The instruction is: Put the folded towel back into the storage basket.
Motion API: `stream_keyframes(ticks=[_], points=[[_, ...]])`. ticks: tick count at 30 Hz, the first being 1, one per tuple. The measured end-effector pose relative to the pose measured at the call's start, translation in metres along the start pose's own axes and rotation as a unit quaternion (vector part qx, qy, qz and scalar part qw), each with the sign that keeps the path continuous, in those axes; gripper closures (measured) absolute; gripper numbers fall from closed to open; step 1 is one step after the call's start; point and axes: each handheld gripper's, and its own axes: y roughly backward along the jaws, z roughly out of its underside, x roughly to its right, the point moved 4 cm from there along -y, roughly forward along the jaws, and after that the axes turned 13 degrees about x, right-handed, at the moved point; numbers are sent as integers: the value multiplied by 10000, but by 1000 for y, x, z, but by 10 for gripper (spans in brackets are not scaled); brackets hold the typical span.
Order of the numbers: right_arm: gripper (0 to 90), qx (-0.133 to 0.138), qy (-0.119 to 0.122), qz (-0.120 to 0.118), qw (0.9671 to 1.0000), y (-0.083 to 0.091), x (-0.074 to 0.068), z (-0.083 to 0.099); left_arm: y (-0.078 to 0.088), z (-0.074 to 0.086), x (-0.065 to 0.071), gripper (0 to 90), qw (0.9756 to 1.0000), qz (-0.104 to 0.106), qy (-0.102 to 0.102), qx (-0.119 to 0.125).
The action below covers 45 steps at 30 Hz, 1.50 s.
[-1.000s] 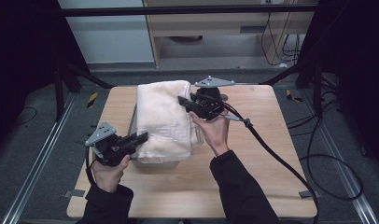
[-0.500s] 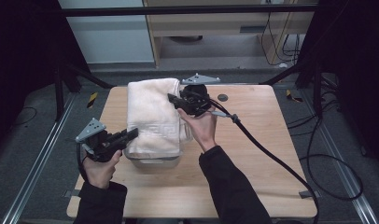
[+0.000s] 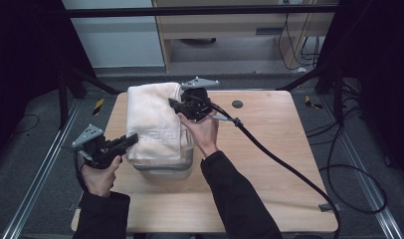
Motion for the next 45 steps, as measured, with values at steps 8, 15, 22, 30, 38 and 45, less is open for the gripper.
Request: stream_keyframes(ticks=[8, 15, 22, 30, 38, 45], points=[[684, -132, -55, 26, 9999, -17, 5, 16, -6, 10, -12, 784, 9997, -146, -38, -172], [683, -257, -60, 93, 9996, -28, 5, 30, -11, 18, -20, 784, 9992, -262, -31, -315], [682, -380, -108, 123, 9991, -34, 10, 43, -16, 27, -23, 785, 9982, -335, -111, -479], [679, -553, -120, 193, 9982, -40, 14, 57, -22, 35, -25, 785, 9969, -403, -185, -653], [677, -694, -147, 238, 9972, -45, 19, 71, -28, 44, -28, 785, 9955, -443, -206, -812], [677, -774, -228, 276, 9964, -45, 25, 83, -34, 52, -27, 785, 9941, -447, -228, -959]])
